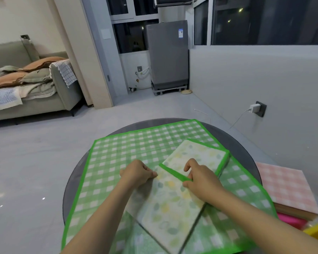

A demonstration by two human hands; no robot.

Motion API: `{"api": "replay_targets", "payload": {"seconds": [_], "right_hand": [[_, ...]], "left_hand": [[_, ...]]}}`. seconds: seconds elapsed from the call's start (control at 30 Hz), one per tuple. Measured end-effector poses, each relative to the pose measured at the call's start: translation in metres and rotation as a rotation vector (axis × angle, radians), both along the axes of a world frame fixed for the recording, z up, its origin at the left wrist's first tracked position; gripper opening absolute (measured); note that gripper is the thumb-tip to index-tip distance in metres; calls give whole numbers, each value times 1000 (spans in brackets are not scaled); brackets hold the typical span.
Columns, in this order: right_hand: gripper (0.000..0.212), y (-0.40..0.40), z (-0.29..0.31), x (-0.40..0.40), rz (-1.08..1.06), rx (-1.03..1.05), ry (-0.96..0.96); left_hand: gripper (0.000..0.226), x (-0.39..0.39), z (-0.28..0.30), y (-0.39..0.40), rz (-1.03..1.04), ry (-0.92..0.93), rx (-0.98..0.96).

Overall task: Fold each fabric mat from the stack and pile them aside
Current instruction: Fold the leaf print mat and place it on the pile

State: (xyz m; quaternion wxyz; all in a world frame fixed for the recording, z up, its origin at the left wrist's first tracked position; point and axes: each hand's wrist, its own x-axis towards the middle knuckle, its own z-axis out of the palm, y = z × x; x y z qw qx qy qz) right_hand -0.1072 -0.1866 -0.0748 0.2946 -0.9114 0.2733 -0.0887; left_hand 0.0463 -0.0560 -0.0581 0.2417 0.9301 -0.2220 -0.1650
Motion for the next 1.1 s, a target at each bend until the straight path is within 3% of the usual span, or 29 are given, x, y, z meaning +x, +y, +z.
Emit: {"api": "replay_targets", "payload": {"seconds": [0.27, 0.43, 0.5, 0.53, 0.63, 0.7, 0.77, 0.83, 0.93, 1.1], "right_hand": [[21, 3, 3, 27, 116, -60, -144], [27, 6, 1, 33, 189, -232, -102], [31, 8, -2, 30, 206, -312, -94], [33, 11, -3, 27, 212, -343, -105], [58, 26, -9, 11, 280, -377, -79], [87, 35, -17, 2, 344, -358, -2], [95, 35, -25, -3, 378, -330, 74], [103, 33, -27, -8, 405, -346, 117], [99, 30, -25, -14, 373, -367, 147], [89, 11, -29, -21, 280, -359, 186]], "left_hand": [[40, -9, 8, 41, -5, 98, 70], [33, -22, 9, 48, -49, -19, 178], [25, -27, 7, 47, -94, -156, 182], [32, -30, 3, 46, -117, -254, 166], [56, -48, -16, 43, -292, -452, 90], [61, -62, -28, 39, -398, -415, 82], [73, -69, -39, 36, -431, -369, 113], [69, -70, -44, 37, -417, -388, 138], [58, -70, -44, 39, -375, -375, 159], [59, -71, -44, 41, -354, -375, 171]]}}
